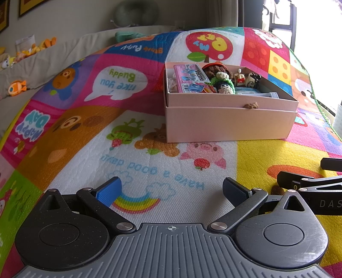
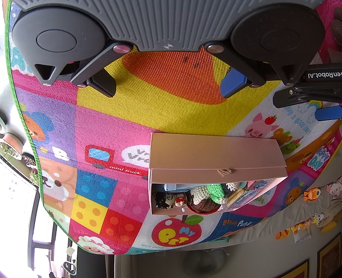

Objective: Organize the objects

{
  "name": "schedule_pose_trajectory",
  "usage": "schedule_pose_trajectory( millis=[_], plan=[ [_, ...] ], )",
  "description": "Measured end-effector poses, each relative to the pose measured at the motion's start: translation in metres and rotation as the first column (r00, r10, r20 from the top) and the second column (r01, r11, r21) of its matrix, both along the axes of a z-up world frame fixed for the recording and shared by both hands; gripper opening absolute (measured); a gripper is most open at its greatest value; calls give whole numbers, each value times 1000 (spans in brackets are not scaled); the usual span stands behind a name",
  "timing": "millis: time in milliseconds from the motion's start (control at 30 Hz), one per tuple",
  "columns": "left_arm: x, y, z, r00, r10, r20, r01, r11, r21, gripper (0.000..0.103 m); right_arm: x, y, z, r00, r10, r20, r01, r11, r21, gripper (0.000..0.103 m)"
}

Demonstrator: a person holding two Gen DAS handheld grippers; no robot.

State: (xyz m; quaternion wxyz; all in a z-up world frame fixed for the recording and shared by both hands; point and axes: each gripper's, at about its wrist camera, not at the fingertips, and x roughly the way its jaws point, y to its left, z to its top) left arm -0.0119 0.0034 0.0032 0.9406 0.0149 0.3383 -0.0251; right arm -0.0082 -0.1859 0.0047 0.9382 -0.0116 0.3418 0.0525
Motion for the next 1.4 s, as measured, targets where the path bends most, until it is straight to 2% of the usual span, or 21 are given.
schedule_pose_trajectory(
  millis=[1400],
  plan=[
    [-1, -1, 0, 1000, 6, 3, -6, 1000, 4, 103, 0, 0, 0, 1000, 0, 0, 0, 1000, 0, 103]
  ],
)
